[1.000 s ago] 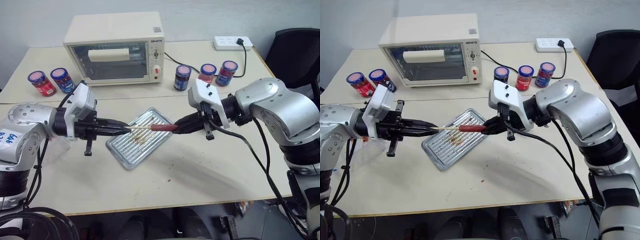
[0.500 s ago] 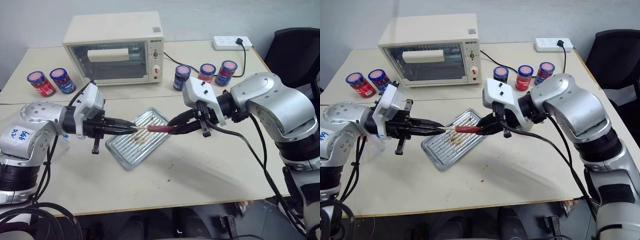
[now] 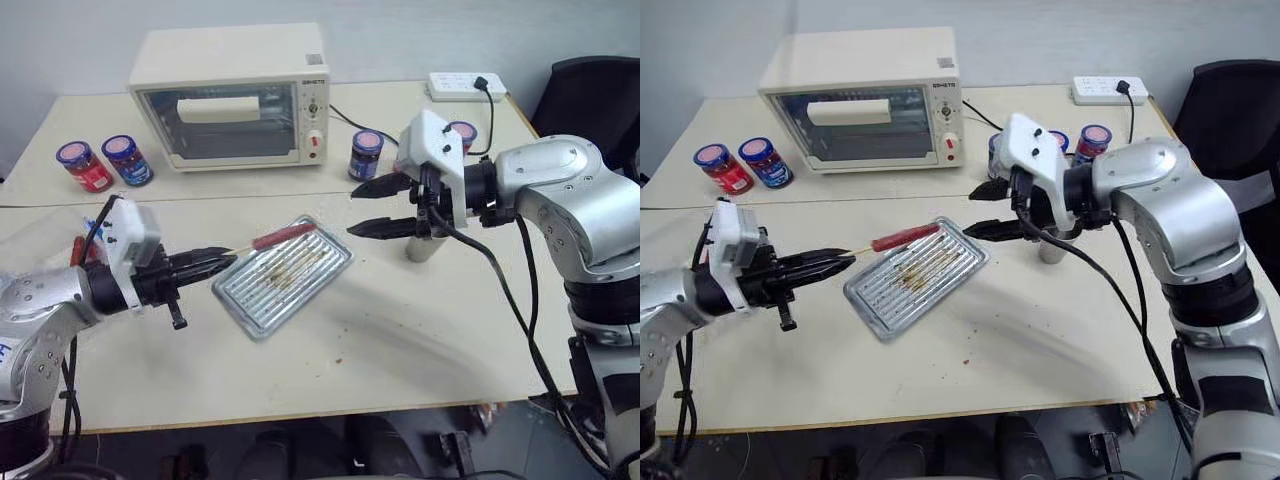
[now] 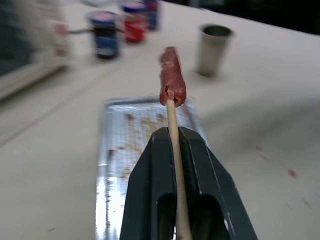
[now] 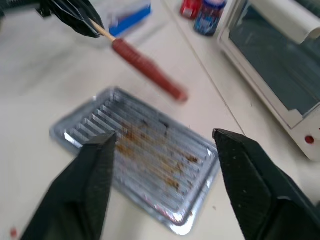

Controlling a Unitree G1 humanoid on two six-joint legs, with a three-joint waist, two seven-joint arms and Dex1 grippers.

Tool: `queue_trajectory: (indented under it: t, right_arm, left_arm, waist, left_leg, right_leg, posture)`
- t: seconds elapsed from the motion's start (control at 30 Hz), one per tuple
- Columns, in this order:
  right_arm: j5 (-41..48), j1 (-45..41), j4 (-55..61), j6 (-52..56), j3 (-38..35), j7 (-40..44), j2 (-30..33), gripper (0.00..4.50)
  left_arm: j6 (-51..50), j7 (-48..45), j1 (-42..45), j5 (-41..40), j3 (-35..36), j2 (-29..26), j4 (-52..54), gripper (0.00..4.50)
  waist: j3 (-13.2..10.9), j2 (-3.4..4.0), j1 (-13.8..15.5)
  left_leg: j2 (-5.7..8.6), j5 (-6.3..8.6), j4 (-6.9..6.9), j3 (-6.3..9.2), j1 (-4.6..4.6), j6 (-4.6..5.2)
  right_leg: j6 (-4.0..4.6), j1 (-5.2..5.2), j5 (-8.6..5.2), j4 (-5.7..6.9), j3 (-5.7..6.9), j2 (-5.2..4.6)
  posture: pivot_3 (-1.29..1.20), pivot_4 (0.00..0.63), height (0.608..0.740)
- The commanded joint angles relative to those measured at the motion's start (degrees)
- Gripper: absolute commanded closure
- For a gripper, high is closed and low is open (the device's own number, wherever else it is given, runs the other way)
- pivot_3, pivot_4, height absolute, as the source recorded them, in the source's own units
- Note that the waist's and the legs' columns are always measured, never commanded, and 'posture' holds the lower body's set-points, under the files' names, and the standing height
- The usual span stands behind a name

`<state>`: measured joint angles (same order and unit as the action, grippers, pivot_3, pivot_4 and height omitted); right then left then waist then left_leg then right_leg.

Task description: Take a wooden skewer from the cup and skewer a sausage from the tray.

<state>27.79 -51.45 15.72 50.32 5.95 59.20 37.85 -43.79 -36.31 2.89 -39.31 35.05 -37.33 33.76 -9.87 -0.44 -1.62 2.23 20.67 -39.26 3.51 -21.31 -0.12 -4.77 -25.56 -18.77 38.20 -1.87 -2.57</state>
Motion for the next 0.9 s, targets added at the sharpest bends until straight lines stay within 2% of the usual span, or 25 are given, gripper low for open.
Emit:
queue_trajectory:
  t: [0.03,0.07,0.2,0.37,0.73,0.9]
  right_arm:
    - [3.4,1.5,4.9,0.5,-4.0,-4.0,-2.3,0.21]
    - [4.3,1.8,5.3,0.8,-4.5,-4.7,-2.9,0.03]
    - [7.3,2.7,6.7,2.2,-5.5,-6.2,-3.7,0.03]
    - [9.4,2.7,7.1,2.4,-5.3,-7.1,-4.1,0.03]
    - [10.6,3.4,7.3,2.1,-5.2,-9.8,-3.8,0.03]
    - [10.3,4.1,7.1,1.0,-5.2,-9.7,-3.3,0.00]
  left_arm:
    - [-1.6,13.6,-4.1,-0.6,10.2,6.0,7.0,4.50]
    - [-2.1,17.4,-4.8,-0.3,12.0,8.1,8.3,4.50]
    - [-3.5,30.3,-5.1,1.9,16.0,14.2,10.0,4.50]
    - [-4.1,40.1,-3.2,5.9,15.7,16.6,5.7,4.50]
    - [-4.3,46.7,1.4,12.1,9.0,16.3,-5.6,4.50]
    - [-4.6,45.8,1.5,11.9,9.7,14.9,-6.3,3.26]
  waist:
    - [0.0,0.00,0.1]
    - [0.0,0.00,0.1]
    - [0.0,-0.06,0.8]
    - [0.1,-0.12,1.7]
    - [0.1,-0.18,1.6]
    - [0.1,-0.19,1.5]
  left_leg:
    - [0.01,0.00,-0.01,0.00,0.01,0.00]
    - [0.02,0.00,-0.03,-0.01,0.01,0.00]
    - [0.04,0.00,-0.18,0.01,0.02,0.00]
    - [0.08,0.01,-0.27,0.00,0.01,0.01]
    - [0.07,0.02,-0.26,0.01,0.01,-0.01]
    - [0.07,0.02,-0.25,0.01,0.01,-0.01]
  right_leg:
    - [0.00,0.00,0.00,-0.01,-0.01,0.00]
    - [0.00,0.00,0.00,0.00,-0.01,-0.02]
    - [0.00,0.08,0.00,-0.14,0.02,-0.03]
    - [-0.01,0.08,0.01,-0.12,0.01,-0.03]
    - [-0.01,0.08,0.01,-0.12,0.04,-0.02]
    - [-0.01,0.07,0.01,-0.14,0.03,-0.02]
  posture:
    - [0.00,0.150,0.740]
    - [0.00,0.150,0.740]
    - [0.00,0.150,0.740]
    - [0.00,0.150,0.740]
    - [0.00,0.150,0.740]
    - [0.00,0.150,0.740]
